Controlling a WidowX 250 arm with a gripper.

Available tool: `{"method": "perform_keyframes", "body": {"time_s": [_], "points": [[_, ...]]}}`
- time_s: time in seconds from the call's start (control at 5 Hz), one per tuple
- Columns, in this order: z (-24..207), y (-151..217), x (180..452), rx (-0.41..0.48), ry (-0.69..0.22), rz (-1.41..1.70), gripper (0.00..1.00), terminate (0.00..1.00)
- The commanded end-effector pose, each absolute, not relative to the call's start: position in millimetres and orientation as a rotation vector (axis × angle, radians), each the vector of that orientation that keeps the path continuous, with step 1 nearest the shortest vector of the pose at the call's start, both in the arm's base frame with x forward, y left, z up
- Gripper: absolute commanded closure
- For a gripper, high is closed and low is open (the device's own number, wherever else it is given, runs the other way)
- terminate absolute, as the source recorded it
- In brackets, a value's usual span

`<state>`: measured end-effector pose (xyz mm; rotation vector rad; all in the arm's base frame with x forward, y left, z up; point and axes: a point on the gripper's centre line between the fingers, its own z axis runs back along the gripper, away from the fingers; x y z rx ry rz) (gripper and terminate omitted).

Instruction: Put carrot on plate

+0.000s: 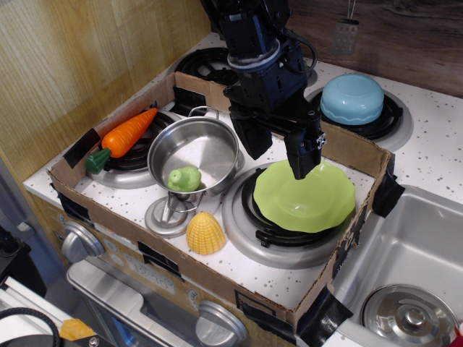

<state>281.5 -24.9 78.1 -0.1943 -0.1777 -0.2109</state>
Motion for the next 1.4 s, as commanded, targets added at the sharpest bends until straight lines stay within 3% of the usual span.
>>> {"method": "perform_keyframes", "body": {"time_s": [0.0,0.6,0.8,1.2], "points": [[78,-25,282,-0.194,-0.178,-0.211,0.0,0.0],[127,36,282,-0.124,-0.171,-0.066,0.0,0.0],[134,65,278,-0.07,-0.157,0.001,0.0,0.0],[123,123,284,-0.004,-0.146,0.085,0.0,0.0]]}}
